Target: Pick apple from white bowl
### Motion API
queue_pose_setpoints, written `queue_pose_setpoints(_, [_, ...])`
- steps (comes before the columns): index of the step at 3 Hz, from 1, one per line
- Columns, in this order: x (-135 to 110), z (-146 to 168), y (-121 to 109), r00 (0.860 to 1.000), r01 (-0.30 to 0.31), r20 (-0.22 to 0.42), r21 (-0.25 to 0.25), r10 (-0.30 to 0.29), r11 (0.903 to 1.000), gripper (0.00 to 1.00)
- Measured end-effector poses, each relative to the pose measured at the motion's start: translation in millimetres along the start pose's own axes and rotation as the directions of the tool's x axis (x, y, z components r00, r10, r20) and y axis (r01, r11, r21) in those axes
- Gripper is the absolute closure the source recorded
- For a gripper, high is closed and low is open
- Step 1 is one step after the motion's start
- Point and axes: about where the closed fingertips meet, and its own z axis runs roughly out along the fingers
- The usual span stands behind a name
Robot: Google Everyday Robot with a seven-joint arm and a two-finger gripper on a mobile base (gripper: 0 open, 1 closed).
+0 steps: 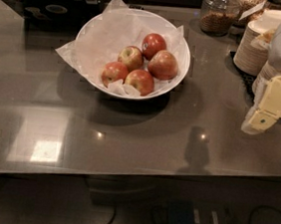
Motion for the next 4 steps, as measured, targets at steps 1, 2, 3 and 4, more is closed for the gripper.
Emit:
queue_pose_setpoints(1, [-31.3,6.8,-22.2,0.994,0.055,0.092,0.049,-0.059,0.9973,0.00])
queue_pose_setpoints(2, [-53.7,11.6,-39.5,0.983,0.087,0.155,0.083,-0.099,0.9928,0.00])
queue_pose_setpoints(3, [-55.8,13.4,-39.4,0.982,0.085,0.162,0.088,-0.098,0.9925,0.00])
queue_pose_setpoints(4, [-69.2,27.4,-46.8,0.968,0.062,0.236,0.097,-0.083,0.9934,0.00])
